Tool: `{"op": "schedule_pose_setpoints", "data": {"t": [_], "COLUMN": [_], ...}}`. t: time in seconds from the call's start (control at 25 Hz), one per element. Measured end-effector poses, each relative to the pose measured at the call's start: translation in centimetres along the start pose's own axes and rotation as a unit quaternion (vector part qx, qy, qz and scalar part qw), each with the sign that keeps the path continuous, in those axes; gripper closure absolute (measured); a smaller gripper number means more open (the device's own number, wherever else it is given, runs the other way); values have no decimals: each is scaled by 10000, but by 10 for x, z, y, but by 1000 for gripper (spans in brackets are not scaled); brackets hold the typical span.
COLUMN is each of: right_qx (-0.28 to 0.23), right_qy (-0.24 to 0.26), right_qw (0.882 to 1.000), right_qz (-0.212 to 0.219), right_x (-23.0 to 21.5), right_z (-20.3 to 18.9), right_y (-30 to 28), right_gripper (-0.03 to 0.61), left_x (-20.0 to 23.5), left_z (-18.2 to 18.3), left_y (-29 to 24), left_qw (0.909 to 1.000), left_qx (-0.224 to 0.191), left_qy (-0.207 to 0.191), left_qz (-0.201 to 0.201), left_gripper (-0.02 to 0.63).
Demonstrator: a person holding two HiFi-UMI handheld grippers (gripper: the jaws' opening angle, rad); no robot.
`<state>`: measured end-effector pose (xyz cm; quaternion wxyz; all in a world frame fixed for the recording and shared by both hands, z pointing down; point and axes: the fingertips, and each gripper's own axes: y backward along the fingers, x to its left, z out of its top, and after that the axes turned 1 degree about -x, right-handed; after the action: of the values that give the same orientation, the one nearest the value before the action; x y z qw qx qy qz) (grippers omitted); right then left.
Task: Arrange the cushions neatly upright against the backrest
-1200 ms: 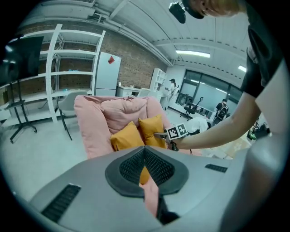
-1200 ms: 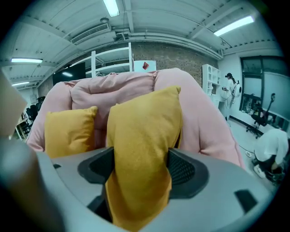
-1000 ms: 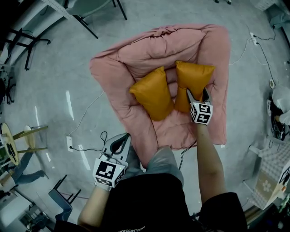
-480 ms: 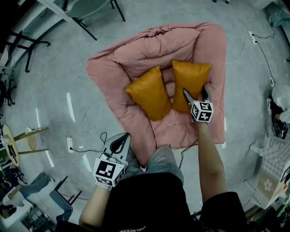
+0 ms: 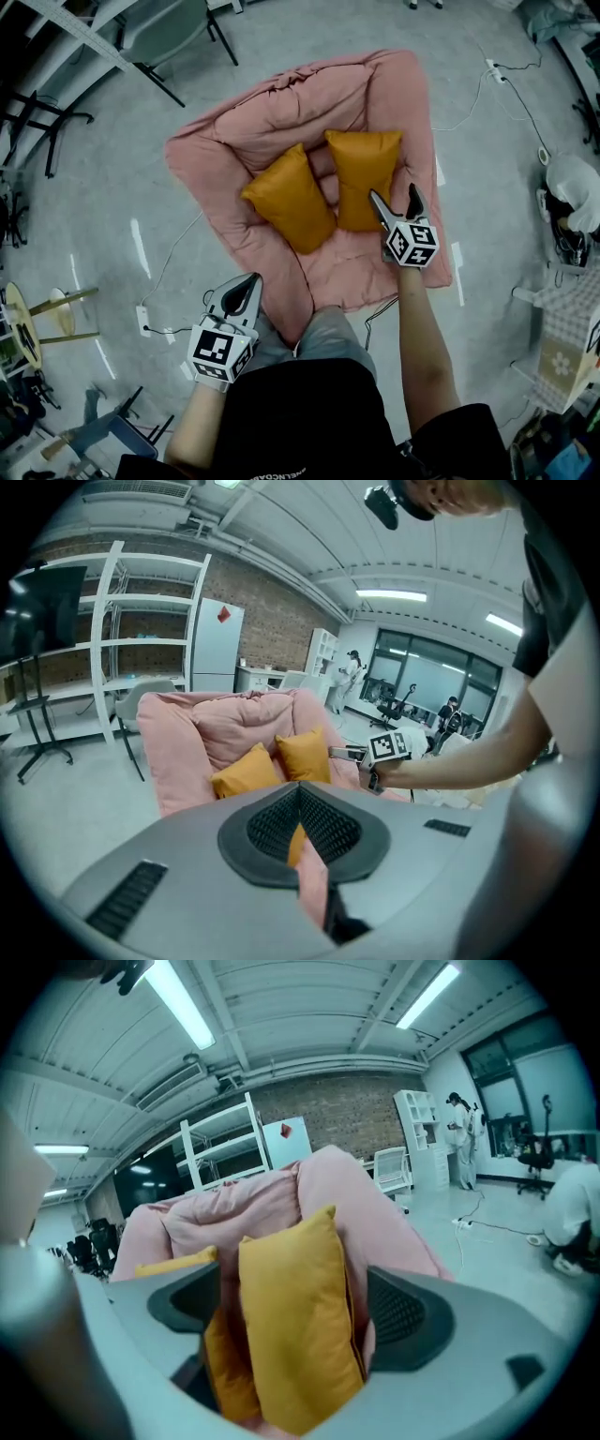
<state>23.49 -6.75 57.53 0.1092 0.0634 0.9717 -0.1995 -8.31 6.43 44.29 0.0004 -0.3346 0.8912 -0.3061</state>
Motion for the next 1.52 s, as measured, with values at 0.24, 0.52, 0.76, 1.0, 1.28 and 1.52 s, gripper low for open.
{"op": "schedule_pose_setpoints", "data": {"t": [0.24,0.52,0.76,1.0,1.28,1.52], "right_qx": [-296,-477,-424,-747,-1223,-1359], "right_qy": [-626,-468,78,22,-389,-47], "right_qw": [9975,9978,9981,9939,9871,9862], "right_qz": [107,-2,-439,-806,-960,-941], "right_x": [34,81,128,182,226,251], "right_z": [26,42,56,81,109,128], "right_y": [50,124,168,204,241,267], "right_gripper": [117,417,569,569,569,569], "left_x": [-7,-41,-64,-73,-82,-95], "left_z": [17,39,63,82,95,123], "left_y": [3,-6,-16,-5,14,35], "left_qw": [9995,9940,9783,9558,9242,9120], "left_qx": [-108,-125,-254,-402,-428,-682], "left_qy": [-90,-431,-838,-1169,-1631,-1739], "left_qz": [-297,-1002,-1880,-2667,-3426,-3652], "left_gripper": [601,601,601,601,601,601]}}
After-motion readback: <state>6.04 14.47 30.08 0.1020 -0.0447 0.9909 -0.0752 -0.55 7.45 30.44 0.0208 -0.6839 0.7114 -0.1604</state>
